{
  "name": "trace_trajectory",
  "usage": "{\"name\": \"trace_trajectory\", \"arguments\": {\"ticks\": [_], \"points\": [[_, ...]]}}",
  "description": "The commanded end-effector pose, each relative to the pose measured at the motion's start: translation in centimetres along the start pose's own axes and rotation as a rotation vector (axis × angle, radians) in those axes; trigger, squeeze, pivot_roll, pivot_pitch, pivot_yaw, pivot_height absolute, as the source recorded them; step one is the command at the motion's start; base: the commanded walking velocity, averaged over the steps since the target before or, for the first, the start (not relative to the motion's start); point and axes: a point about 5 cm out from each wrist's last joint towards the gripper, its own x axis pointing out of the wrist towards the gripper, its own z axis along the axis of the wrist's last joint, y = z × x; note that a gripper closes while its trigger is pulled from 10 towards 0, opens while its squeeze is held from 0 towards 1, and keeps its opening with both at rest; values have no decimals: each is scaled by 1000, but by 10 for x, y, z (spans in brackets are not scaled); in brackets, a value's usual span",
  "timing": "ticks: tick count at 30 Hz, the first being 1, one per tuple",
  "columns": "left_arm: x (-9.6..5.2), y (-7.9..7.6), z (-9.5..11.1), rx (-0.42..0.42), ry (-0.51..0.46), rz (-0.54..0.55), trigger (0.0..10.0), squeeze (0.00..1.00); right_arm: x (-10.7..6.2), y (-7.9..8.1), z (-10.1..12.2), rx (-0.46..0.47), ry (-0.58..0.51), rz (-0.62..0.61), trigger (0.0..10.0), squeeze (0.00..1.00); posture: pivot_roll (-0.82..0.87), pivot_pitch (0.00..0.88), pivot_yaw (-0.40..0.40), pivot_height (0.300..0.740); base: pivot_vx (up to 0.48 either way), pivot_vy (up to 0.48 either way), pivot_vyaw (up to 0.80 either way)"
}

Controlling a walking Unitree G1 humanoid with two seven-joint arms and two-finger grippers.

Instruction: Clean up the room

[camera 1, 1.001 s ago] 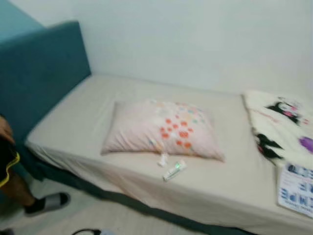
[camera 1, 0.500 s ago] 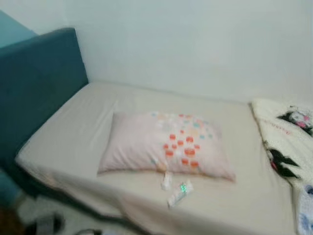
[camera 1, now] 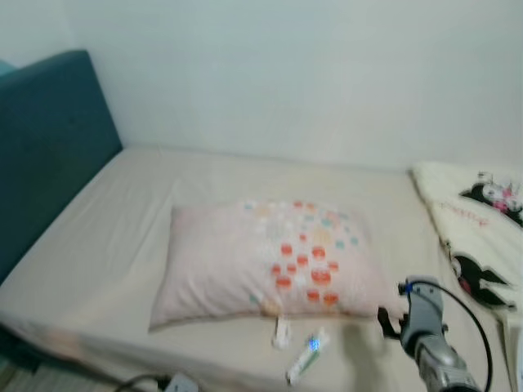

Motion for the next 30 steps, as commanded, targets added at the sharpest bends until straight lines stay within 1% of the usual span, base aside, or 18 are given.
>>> {"name": "trace_trajectory", "arguments": {"ticks": [1,4,6,7,10,14,17,18,19,20,21,22,23,25,26,27,29,30], "points": [[-1,-1,-10,5,38,4,10000,0,5,20,7,19,-28,117,10000,0,-5,0,-8,655,0,0,0],[-1,0,-10,8,37,10,10000,0,9,30,18,-2,-54,178,10000,0,-5,0,-8,645,0,0,0],[-1,0,-10,8,37,10,10000,0,9,30,18,-2,-54,178,10000,0,-5,0,-8,645,0,0,0],[-1,1,-9,7,33,30,10000,0,12,42,22,-47,-23,218,10000,0,-10,0,-9,635,0,0,0],[-1,2,-9,-4,24,49,10000,0,14,49,18,-97,22,222,10000,0,-10,0,-9,625,0,0,0],[-1,2,-8,-33,5,72,10000,0,15,51,14,-126,58,221,10000,0,-9,0,-10,615,0,0,0],[-2,3,-5,-87,-46,113,10000,0,15,52,10,-149,85,204,10000,0,-3,0,-12,605,0,0,0],[-2,17,6,-120,-108,152,10000,0,15,52,10,-159,89,194,10000,0,0,0,-14,600,0,0,0],[-2,17,6,-120,-108,152,10000,0,15,52,10,-159,89,194,10000,0,0,0,-14,600,0,0,0],[-3,33,25,-158,-178,175,10000,0,15,52,10,-163,89,189,10000,0,0,0,-14,595,0,0,0],[-3,33,25,-158,-178,175,10000,0,15,52,10,-163,89,189,10000,0,0,0,-14,595,0,0,0],[-7,53,49,-163,-263,221,10000,0,16,54,14,-155,69,192,10000,0,8,0,-16,590,0,0,0],[-7,53,49,-163,-263,221,10000,0,16,54,14,-155,69,192,10000,0,8,0,-16,590,0,0,0],[-16,78,85,-154,-391,302,10000,0,17,61,25,-148,4,232,10000,0,13,0,-14,580,0,0,0],[-16,78,85,-154,-391,302,10000,0,17,61,25,-148,4,232,10000,0,13,0,-14,580,0,0,0],[-19,84,95,-144,-431,337,10000,0,18,65,31,-157,-28,261,10000,0,18,0,-13,575,0,0,0],[-19,84,95,-144,-431,337,10000,0,18,65,31,-157,-28,261,10000,0,18,0,-13,575,0,0,0],[-25,94,106,-134,-485,390,10000,0,19,76,39,-175,-70,322,10000,0,37,0,-11,565,0,0,0]]}}
